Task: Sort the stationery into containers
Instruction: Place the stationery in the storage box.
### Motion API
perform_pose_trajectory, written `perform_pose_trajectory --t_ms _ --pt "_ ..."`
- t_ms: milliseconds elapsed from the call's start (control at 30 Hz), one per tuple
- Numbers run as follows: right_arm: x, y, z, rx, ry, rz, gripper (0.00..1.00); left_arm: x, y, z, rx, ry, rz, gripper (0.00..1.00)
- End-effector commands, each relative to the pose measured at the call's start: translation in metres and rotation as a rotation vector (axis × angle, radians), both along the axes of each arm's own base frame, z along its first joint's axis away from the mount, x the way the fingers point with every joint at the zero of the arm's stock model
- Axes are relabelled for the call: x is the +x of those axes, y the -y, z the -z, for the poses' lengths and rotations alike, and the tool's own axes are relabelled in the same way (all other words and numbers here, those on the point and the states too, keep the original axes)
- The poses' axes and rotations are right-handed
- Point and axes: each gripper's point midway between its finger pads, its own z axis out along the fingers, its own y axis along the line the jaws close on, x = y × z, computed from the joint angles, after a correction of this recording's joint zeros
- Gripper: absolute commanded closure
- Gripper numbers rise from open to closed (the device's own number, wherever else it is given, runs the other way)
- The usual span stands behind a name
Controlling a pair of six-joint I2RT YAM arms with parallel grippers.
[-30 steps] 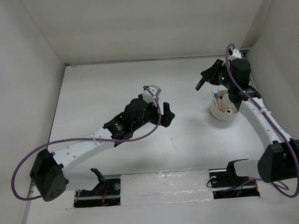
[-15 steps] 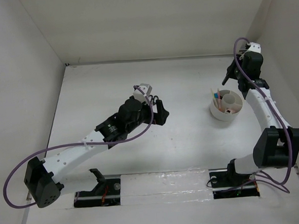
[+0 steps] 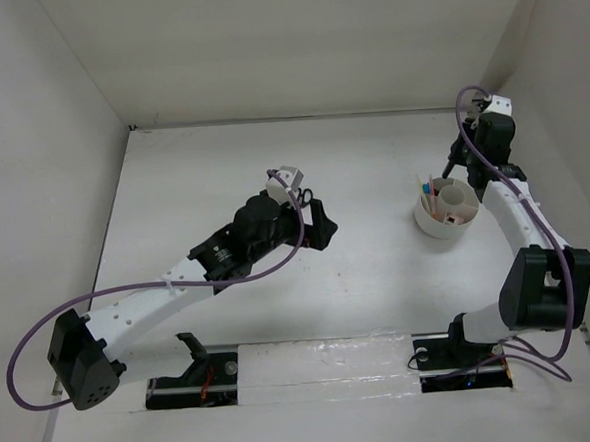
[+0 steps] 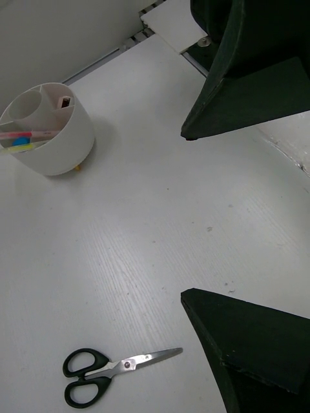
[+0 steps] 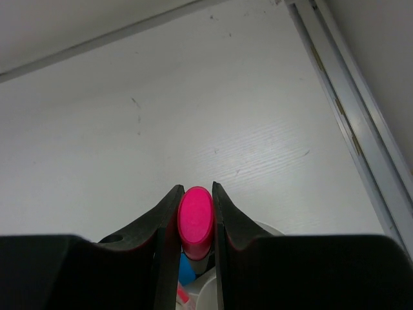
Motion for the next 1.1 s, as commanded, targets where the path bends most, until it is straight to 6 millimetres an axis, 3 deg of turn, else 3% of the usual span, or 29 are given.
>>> perform_pose_trajectory --t_ms 0,300,767,933,1067 --pt "0.005 0.007 0.004 -0.030 0.033 0.019 1.00 -0.004 0.004 -0.013 -0.053 0.034 0.032 0.00" --pt "0.003 0.002 0.031 -0.035 -0.010 0.005 1.00 -0.008 0.005 -0.014 -0.064 0.035 0.051 0.00" --pt "0.001 -0.002 0.051 -0.045 -0.048 0.014 0.95 -0.010 0.005 -0.021 -0.088 0.051 0.060 0.00" --pt "-0.005 -0.002 0.056 -0.053 -0.062 0.025 0.72 -0.011 0.004 -0.024 -0.095 0.057 0.060 0.00" --pt "-0.009 -0.007 0.058 -0.053 -0.063 0.014 0.66 -0.010 0.003 -0.024 -0.094 0.059 0.052 0.00"
